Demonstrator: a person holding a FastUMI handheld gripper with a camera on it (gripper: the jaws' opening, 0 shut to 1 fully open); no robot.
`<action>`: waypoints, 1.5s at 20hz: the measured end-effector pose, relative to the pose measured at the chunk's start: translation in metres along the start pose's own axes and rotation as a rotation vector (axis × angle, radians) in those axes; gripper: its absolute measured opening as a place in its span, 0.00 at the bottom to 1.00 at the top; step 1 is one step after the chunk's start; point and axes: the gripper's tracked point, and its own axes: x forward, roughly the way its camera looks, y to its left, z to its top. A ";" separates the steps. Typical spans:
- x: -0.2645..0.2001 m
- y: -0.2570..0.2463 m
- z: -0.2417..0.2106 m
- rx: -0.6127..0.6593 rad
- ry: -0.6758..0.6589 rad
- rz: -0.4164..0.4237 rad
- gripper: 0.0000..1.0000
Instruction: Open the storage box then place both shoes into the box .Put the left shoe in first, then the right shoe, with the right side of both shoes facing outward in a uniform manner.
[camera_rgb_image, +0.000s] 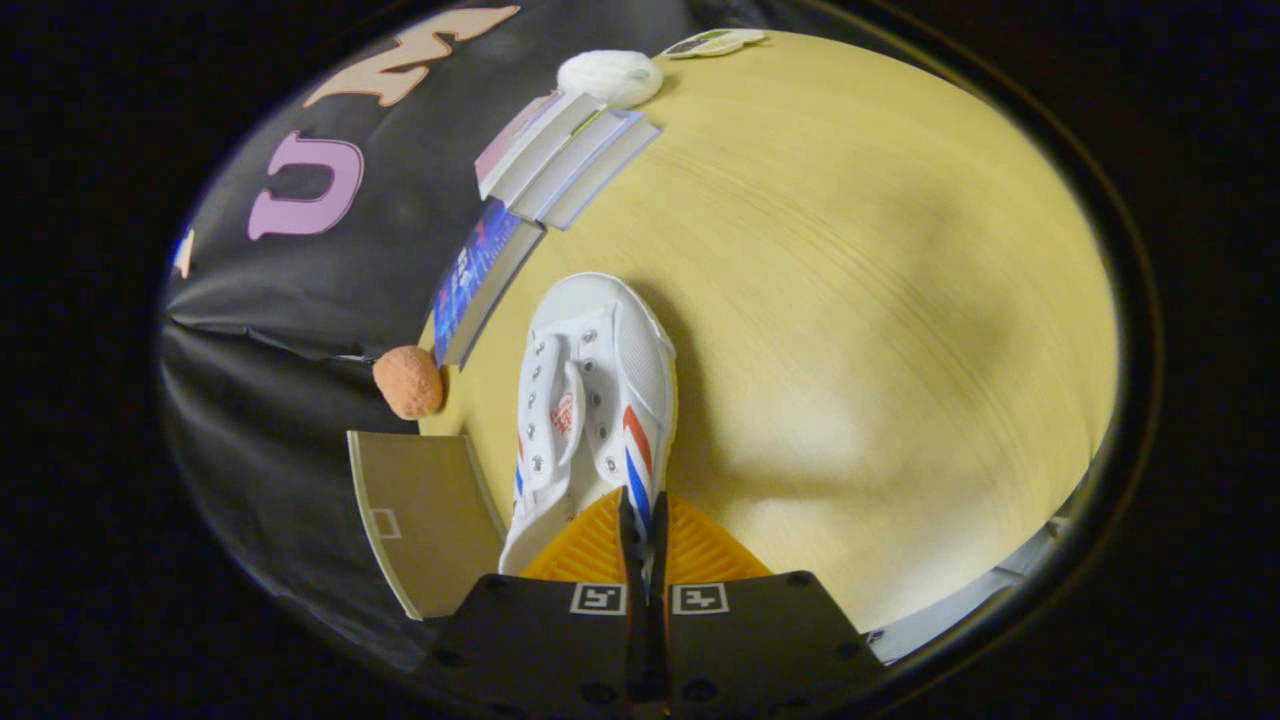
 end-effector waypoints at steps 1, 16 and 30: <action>-0.003 0.013 -0.001 -0.001 -0.001 0.019 0.03; -0.023 0.295 -0.103 -0.327 0.106 0.299 0.02; 0.054 0.265 -0.166 -0.403 0.035 -0.125 0.03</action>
